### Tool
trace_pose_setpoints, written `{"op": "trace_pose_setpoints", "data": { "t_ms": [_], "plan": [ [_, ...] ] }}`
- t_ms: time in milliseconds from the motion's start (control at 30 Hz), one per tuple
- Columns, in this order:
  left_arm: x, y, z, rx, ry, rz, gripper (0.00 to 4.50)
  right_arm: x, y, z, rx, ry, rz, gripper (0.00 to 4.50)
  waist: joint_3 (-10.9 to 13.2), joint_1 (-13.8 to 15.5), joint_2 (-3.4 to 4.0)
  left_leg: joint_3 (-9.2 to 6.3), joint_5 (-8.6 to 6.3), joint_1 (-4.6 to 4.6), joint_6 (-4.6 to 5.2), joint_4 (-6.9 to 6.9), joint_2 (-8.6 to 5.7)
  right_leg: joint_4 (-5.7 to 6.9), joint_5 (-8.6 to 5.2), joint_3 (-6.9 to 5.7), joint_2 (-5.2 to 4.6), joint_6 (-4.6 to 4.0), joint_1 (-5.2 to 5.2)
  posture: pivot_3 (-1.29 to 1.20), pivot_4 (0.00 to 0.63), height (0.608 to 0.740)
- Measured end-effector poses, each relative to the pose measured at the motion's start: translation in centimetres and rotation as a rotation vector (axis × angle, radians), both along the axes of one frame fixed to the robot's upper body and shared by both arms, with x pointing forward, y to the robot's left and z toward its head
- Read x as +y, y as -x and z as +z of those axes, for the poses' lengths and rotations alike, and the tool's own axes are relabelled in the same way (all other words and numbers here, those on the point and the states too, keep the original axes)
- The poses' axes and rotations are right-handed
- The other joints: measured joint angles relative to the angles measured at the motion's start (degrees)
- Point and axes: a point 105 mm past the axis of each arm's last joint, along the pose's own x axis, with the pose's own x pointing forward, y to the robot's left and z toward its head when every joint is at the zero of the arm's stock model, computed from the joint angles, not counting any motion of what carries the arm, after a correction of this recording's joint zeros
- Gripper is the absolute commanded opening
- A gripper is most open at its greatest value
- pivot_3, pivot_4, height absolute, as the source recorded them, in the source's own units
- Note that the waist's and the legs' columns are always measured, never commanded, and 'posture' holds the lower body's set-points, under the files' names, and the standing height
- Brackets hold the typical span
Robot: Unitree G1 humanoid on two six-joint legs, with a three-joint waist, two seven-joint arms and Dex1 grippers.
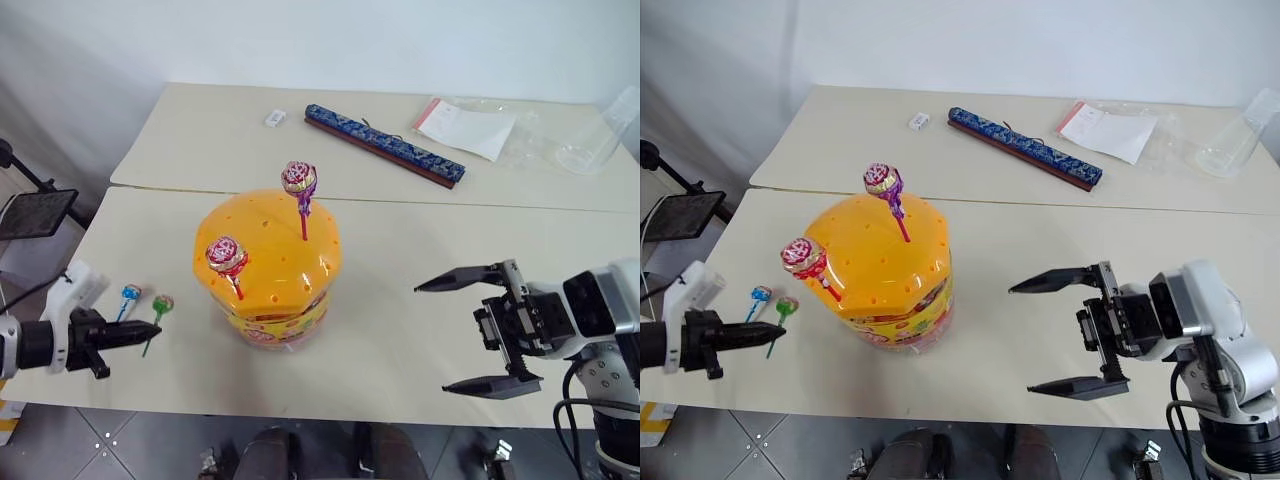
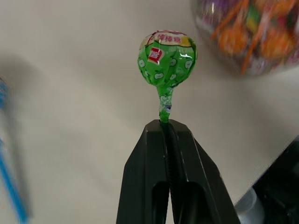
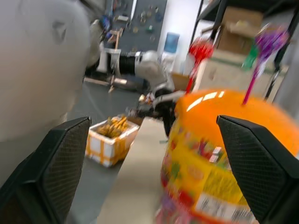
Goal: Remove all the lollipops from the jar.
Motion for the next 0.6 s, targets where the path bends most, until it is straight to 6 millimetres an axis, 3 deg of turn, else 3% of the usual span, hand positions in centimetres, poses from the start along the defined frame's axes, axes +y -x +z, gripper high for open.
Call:
{"op": "trace_pose_setpoints", "data": {
  "t_ms": [100, 200, 367, 467, 600],
  "plan": [
    [-0.2, 0.3, -0.6, 0.012, 0.003, 0.021, 0.68, -0.4, 0.0, -0.6, 0.032, 0.01, -0.021, 4.5, 0.01, -0.01, 0.01, 0.05, 0.01, 0.01, 0.01, -0.05, 0.02, 0.0, -0.01, 0.0, 0.04, -0.02, -0.03, 0.0, 0.15, 0.74],
    [0.7, 0.0, -0.7, -0.003, -0.003, 0.051, 1.59, -0.6, -0.1, -0.6, 0.034, 0.017, -0.037, 4.5, 0.01, -0.01, 0.02, 0.13, 0.02, 0.05, 0.02, -0.05, 0.04, 0.01, -0.02, 0.0, 0.07, -0.04, -0.04, 0.0, 0.15, 0.74],
    [0.5, -0.6, 0.8, -0.099, 0.034, -0.031, 3.08, -0.9, 0.0, -0.5, 0.033, 0.01, -0.065, 4.5, 0.01, -0.04, 0.02, 0.16, -0.01, 0.04, -0.03, -0.06, 0.04, 0.0, -0.02, 0.05, 0.0, -0.04, -0.07, 0.0, 0.15, 0.74],
    [-0.5, -0.8, 3.2, -0.275, 0.1, -0.174, 3.93, -0.9, 0.0, -0.3, 0.038, -0.016, -0.08, 4.5, 0.01, -0.03, 0.02, 0.17, -0.11, 0.03, -0.19, -0.09, 0.04, -0.02, -0.02, 0.02, -0.01, -0.04, -0.09, 0.0, 0.15, 0.74],
    [-2.0, -0.5, 8.1, -0.521, 0.245, -0.322, 3.93, -1.1, -0.3, 0.6, 0.055, -0.11, -0.132, 4.5, 0.01, 0.05, 0.01, 0.16, 0.0, 0.0, -0.01, -0.09, 0.05, -0.02, -0.02, -0.04, 0.02, -0.04, -0.07, 0.0, 0.15, 0.74]
  ]
}}
